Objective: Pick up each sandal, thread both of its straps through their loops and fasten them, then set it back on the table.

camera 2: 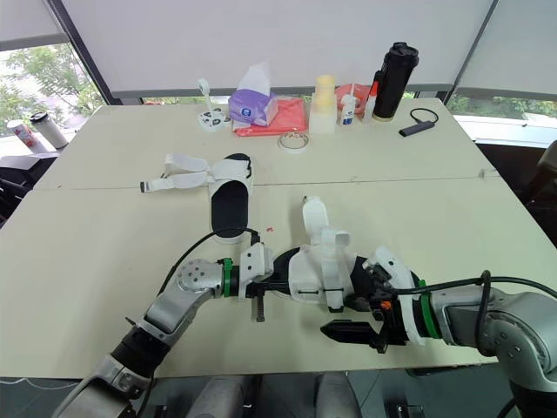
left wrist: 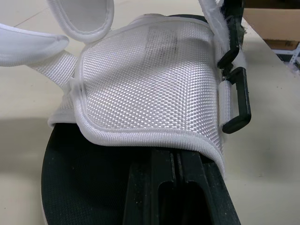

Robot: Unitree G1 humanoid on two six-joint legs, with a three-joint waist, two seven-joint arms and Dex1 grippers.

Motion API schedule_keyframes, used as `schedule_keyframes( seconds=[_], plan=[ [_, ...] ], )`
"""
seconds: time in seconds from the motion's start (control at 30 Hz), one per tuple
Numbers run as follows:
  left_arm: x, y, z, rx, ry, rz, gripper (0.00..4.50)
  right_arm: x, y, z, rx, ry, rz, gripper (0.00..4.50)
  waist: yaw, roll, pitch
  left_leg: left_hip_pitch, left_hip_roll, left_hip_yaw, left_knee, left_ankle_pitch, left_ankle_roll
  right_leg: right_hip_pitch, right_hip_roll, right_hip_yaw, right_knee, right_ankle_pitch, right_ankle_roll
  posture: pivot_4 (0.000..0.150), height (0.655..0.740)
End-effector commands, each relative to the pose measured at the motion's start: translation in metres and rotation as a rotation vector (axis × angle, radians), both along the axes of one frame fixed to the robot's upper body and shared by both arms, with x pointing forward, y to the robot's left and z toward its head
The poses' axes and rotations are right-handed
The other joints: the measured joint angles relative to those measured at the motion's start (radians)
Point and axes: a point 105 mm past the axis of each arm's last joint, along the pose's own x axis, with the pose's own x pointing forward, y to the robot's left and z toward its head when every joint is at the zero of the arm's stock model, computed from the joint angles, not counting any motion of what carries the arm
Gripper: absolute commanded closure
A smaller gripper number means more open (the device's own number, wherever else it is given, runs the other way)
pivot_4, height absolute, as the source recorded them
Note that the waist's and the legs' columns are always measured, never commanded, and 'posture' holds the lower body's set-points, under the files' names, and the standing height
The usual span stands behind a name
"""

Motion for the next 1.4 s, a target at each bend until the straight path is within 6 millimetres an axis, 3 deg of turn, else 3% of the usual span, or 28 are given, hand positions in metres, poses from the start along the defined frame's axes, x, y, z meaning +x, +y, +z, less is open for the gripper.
schedule_keyframes(
  seconds=[0.03, 0.2, 0.27, 0.4, 0.53, 0.7, 1.03, 1.4],
  plan=[
    [-0.006, -0.001, -0.008, 0.026, 0.027, -0.015, 4.5, 0.007, 0.008, 0.006, 0.034, -0.049, 0.0, 0.06, 0.0, 0.0, 0.0, 0.0, 0.0, 0.0, 0.0, 0.0, 0.0, 0.0, 0.0, 0.0, 0.0, 0.0, 0.0, 0.15, 0.7296],
    [-0.005, -0.001, -0.008, 0.026, 0.027, -0.014, 4.5, 0.009, 0.015, 0.005, 0.053, -0.049, 0.003, 0.06, 0.0, 0.0, 0.0, 0.0, 0.0, 0.0, 0.0, 0.0, 0.0, 0.0, 0.0, 0.0, 0.0, 0.0, 0.0, 0.15, 0.7296],
    [-0.005, -0.001, -0.008, 0.026, 0.027, -0.014, 4.5, 0.009, 0.016, 0.005, 0.056, -0.048, 0.003, 0.57, 0.0, 0.0, 0.0, 0.0, 0.0, 0.0, 0.0, 0.0, 0.0, 0.0, 0.0, 0.0, 0.0, 0.0, 0.0, 0.15, 0.7296],
    [-0.005, -0.001, -0.008, 0.026, 0.026, -0.013, 4.5, 0.009, 0.016, 0.003, 0.057, -0.04, 0.0, 2.33, 0.001, 0.0, 0.0, 0.0, 0.0, 0.0, 0.0, 0.0, 0.0, 0.0, 0.0, 0.0, 0.0, 0.0, 0.0, 0.15, 0.7296],
    [-0.005, -0.002, -0.008, 0.025, 0.027, -0.013, 4.5, 0.007, 0.014, 0.002, 0.05, -0.028, 0.004, 4.44, 0.001, 0.0, 0.0, 0.0, 0.0, 0.0, 0.0, 0.0, 0.0, 0.0, 0.0, 0.0, 0.0, 0.0, 0.0, 0.15, 0.7296],
    [-0.006, -0.002, -0.007, 0.023, 0.026, -0.012, 4.5, -0.006, 0.012, -0.001, 0.02, 0.011, 0.053, 4.48, 0.002, 0.0, 0.0, 0.0, 0.0, 0.0, 0.0, 0.0, 0.0, 0.0, 0.0, 0.0, -0.001, 0.0, 0.0, 0.15, 0.7296],
    [-0.006, -0.002, -0.007, 0.02, 0.032, -0.008, 4.5, -0.058, 0.015, -0.014, -0.034, 0.066, 0.269, 4.48, 0.001, 0.001, -0.001, -0.001, 0.0, 0.0, 0.0, -0.001, 0.001, 0.001, 0.0, 0.0, -0.003, 0.0, 0.0, 0.15, 0.7296],
    [-0.006, 0.0, -0.007, 0.029, 0.031, -0.013, 4.5, -0.06, 0.014, 0.007, -0.068, -0.101, 0.371, 4.48, 0.001, 0.001, -0.001, -0.001, 0.0, 0.001, -0.001, -0.002, 0.001, 0.001, -0.001, 0.0, -0.005, 0.0, 0.0, 0.15, 0.7296]
  ],
)
